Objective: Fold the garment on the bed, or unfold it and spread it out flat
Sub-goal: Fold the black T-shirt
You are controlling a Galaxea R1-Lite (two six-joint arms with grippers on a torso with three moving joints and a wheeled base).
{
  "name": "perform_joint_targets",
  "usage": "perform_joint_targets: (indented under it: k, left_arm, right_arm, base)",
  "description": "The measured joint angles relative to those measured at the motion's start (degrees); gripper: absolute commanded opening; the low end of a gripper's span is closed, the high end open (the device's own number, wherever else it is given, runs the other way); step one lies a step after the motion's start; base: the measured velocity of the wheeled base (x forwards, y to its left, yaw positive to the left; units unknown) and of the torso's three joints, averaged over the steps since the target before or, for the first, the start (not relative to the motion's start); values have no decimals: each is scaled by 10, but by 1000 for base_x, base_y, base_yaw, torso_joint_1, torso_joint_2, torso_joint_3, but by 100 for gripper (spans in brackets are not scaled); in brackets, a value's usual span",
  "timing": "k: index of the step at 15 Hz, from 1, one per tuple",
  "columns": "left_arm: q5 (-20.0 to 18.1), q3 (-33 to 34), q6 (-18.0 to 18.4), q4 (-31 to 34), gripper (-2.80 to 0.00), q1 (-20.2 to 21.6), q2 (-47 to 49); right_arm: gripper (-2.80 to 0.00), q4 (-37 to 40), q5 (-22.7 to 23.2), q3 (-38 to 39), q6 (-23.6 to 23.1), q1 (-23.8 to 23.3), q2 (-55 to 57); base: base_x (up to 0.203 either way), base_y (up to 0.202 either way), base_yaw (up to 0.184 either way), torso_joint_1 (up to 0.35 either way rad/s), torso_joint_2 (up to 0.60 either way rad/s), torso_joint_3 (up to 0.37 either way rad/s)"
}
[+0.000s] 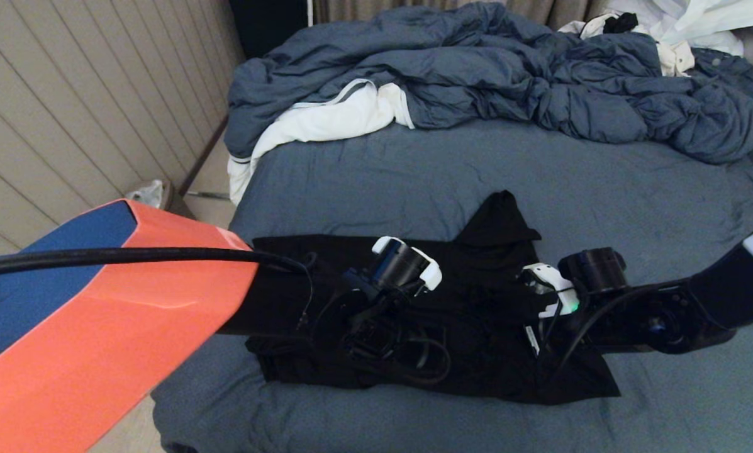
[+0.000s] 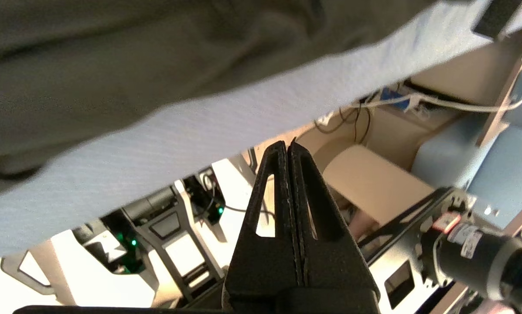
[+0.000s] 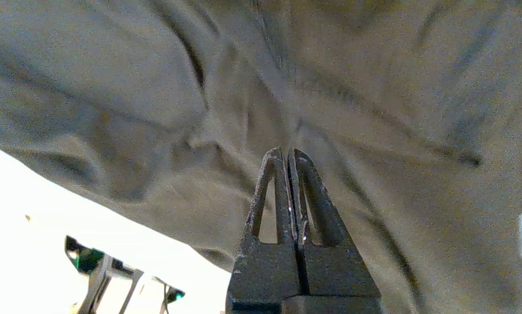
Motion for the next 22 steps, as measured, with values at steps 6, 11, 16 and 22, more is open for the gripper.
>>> perform_joint_targets:
  k: [6,11,16,22]
  left_arm:
    - [3,-2,-1,-1,-280,-35,10]
    - [0,-1,-2,-4,-280,-41,16]
    - [1,-1,-1,-6,-280,-41,15]
    - [4,1,-3,-6,-280,-37,6]
  right_arm:
    - [-280,-3,-2,-40,-1,1,43]
    - [-280,0,-12,-144,18,13,93]
    - [-280,5,-26,-234,46,23,110]
    - [-280,-1,-75,-289,102,32,135]
  base:
    - [0,0,0,0,0,0]
    - [0,0,0,0,0,0]
    - [0,0,0,0,0,0]
    - [0,0,0,0,0,0]
